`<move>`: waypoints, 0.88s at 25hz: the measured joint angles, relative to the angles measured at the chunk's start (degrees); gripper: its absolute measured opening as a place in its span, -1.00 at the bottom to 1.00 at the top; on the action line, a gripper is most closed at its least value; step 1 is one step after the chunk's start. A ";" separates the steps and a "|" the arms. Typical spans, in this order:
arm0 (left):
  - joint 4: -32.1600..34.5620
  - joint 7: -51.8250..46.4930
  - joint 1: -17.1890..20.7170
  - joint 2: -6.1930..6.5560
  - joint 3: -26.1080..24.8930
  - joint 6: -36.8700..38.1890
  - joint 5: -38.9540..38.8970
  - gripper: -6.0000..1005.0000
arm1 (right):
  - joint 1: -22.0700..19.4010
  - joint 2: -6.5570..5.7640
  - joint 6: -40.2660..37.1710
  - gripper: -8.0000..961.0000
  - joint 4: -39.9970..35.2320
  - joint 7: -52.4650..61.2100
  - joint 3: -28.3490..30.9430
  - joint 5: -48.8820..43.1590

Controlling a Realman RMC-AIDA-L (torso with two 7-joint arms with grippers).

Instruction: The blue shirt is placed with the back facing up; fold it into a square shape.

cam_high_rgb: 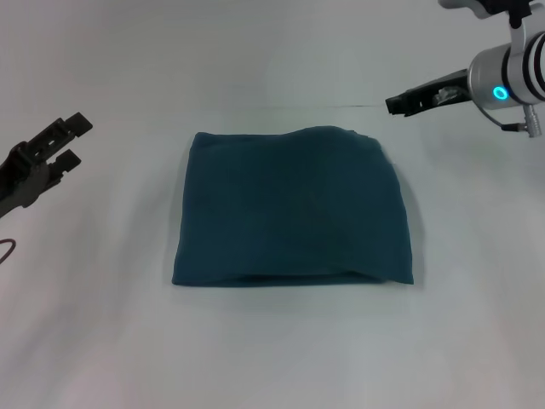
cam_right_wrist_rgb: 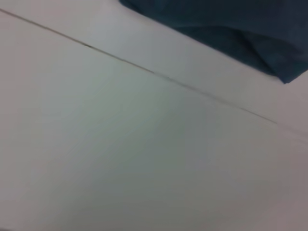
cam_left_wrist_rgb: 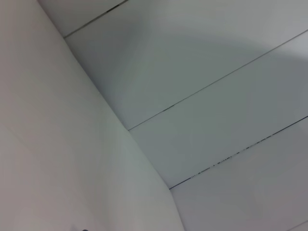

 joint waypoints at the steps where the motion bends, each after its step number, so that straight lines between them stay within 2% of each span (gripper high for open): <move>1: 0.00 -0.04 0.01 0.00 0.00 0.00 0.00 0.86 | 0.00 -0.08 0.36 -0.45 0.00 0.49 0.18 -0.11; 5: 0.00 -0.10 0.02 0.00 0.00 0.01 0.09 0.86 | -0.30 -1.69 1.73 -0.17 -0.13 5.95 0.67 -0.52; 7: 0.00 -0.16 0.01 0.04 0.00 0.00 0.29 0.86 | -0.45 -2.60 0.25 -0.14 -0.69 6.96 1.67 0.54; 9: 0.00 -0.23 -0.03 0.08 0.00 0.01 0.44 0.86 | -0.57 -3.08 -2.32 -0.10 -1.57 6.99 4.14 2.05; 13: 0.12 -0.32 -0.01 0.12 0.09 0.69 0.59 0.86 | -1.34 -4.50 -10.50 -0.03 -2.46 6.27 12.89 6.85; 16: 0.34 -0.41 0.31 0.32 0.30 1.89 0.72 0.86 | -4.15 -5.92 -18.41 0.02 -3.29 4.94 17.50 13.22; 18: 0.53 -0.48 0.60 0.38 0.33 3.72 0.90 0.86 | -7.45 -6.87 -24.77 0.06 -3.72 3.38 19.67 20.06; 21: 0.94 -2.23 0.70 0.62 0.47 6.15 2.84 0.86 | -12.69 -7.59 -32.04 0.11 -3.88 0.24 21.12 29.35; 22: 1.18 -3.84 0.65 0.68 0.61 6.85 4.33 0.86 | -14.66 -7.73 -34.52 0.20 -3.90 -0.85 21.49 32.06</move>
